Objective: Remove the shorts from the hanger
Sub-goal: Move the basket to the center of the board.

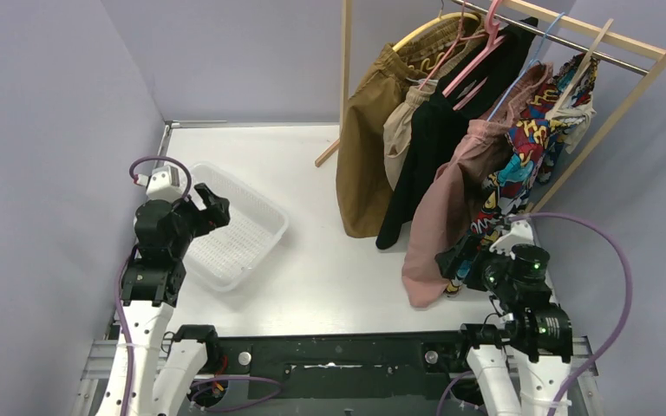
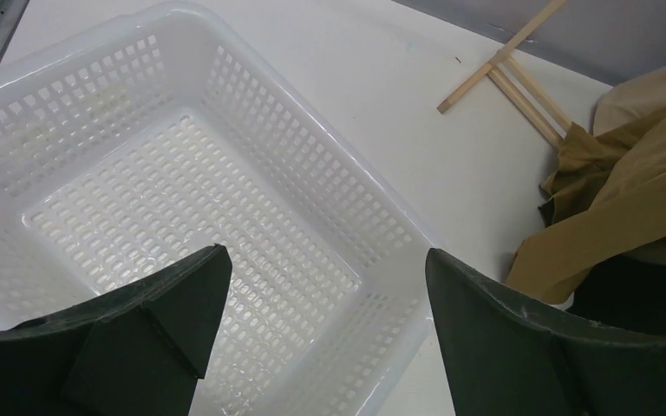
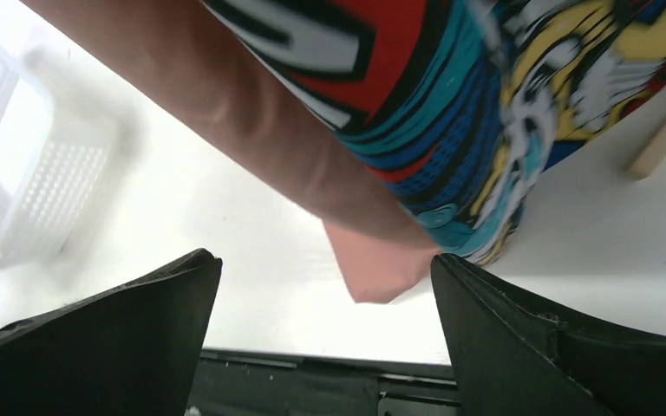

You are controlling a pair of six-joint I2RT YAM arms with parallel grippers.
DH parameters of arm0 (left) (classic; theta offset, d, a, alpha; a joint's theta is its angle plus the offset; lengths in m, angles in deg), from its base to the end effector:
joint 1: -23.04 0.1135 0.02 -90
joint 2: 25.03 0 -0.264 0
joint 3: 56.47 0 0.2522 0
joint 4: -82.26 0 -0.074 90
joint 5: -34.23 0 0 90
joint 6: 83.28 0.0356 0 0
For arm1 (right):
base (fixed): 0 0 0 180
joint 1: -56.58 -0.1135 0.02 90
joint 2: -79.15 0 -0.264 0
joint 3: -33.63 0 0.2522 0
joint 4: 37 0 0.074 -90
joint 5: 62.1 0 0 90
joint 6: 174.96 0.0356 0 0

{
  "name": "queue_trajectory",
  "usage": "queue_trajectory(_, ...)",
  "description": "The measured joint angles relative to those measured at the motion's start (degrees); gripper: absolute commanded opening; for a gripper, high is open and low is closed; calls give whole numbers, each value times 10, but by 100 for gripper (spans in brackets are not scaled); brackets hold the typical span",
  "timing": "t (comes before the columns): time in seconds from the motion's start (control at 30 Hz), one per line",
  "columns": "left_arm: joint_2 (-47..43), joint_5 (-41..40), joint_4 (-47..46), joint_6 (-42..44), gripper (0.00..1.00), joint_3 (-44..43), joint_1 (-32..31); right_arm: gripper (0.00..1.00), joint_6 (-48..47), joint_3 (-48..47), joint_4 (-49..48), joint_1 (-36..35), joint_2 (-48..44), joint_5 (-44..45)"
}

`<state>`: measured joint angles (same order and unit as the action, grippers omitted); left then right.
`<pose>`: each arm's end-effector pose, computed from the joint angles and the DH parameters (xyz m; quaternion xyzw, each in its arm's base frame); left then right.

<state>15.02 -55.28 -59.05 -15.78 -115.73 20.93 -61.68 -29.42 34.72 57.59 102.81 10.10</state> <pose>0.1593 -0.0062 0.3298 -0.1421 0.8041 -0.1264 0.5633 0.0645 0.0097 0.3218 0.1091 0.8618 0.2250 0.4413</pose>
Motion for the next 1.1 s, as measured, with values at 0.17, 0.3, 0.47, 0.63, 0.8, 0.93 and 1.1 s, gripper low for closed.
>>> queue_trajectory(0.17, -8, -27, -14, -27, 83, 10, 1, 98, 8, 69, -8, -3, 11, -64)
queue_trajectory(0.3, -17, -24, -44, -57, 83, 40, 3, 98, 15, 102, -31, -4, 23, -110)
queue_trajectory(0.47, 40, 27, -79, -87, 83, 48, 12, 98, 19, 128, -56, -4, 36, -132)
queue_trajectory(0.63, 160, 81, -80, -105, 83, 4, 49, 98, 31, 134, -74, -5, 41, -134)
queue_trajectory(0.8, 202, 97, -103, -160, 83, 1, 102, 98, 45, 133, -90, -7, 51, -106)
queue_trajectory(0.93, 240, 76, -136, -179, 83, -7, 109, 98, 47, 126, -101, -7, 51, -79)
queue_trajectory(1.1, 365, 77, -170, -189, 83, -71, 103, 98, 48, 119, -114, -7, 59, -64)
